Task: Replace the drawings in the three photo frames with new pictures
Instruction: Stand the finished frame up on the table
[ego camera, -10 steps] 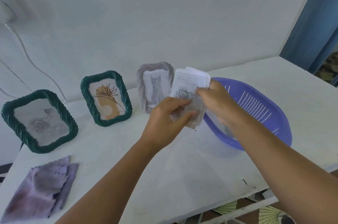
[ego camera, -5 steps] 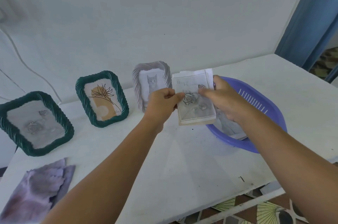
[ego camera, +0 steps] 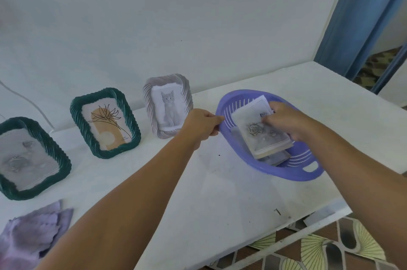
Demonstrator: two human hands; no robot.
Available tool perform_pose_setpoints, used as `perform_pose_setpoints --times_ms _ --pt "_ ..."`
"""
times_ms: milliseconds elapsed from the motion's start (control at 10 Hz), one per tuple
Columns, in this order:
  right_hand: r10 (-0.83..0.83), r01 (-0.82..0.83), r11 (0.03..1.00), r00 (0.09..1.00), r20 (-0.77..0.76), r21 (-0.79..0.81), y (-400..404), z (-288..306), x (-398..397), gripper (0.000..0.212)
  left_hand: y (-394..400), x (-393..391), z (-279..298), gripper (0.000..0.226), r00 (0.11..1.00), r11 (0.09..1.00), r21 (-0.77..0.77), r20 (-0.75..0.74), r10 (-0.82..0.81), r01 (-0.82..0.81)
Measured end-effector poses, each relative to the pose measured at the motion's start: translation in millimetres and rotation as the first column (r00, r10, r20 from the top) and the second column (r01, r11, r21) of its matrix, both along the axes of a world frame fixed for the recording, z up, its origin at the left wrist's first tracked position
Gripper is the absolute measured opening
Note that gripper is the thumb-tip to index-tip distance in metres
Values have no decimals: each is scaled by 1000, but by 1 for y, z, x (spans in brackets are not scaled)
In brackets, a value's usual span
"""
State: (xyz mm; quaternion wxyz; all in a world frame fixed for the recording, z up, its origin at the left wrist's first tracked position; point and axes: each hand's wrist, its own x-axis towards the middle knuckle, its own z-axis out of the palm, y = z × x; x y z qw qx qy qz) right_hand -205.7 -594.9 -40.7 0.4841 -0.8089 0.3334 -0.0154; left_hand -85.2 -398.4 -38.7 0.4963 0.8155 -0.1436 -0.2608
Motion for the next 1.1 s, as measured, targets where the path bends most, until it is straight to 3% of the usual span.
perform_pose_setpoints --times_ms 200,400,800,900,1000,1100 --pt "93 -96 995 978 -188 -3 0 -15 10 20 1 3 1 26 1000 1000 1 -28 -6 6" --pt "198 -270 933 937 -287 -239 2 -24 17 28 1 4 2 25 1000 1000 24 -20 -20 21" --pt "192 -327 814 932 -308 -480 -4 -32 16 53 -3 5 0 26 999 999 32 31 -41 40" --pt "215 -291 793 956 -201 -535 -6 -5 8 56 13 4 9 47 993 998 53 110 -44 38" --pt "231 -153 829 970 79 -538 -2 54 -10 50 55 -5 48 56 957 999 -18 289 -27 33" --pt "259 -45 915 828 497 -401 20 137 -43 29 131 -22 123 46 853 946 -299 520 54 123"
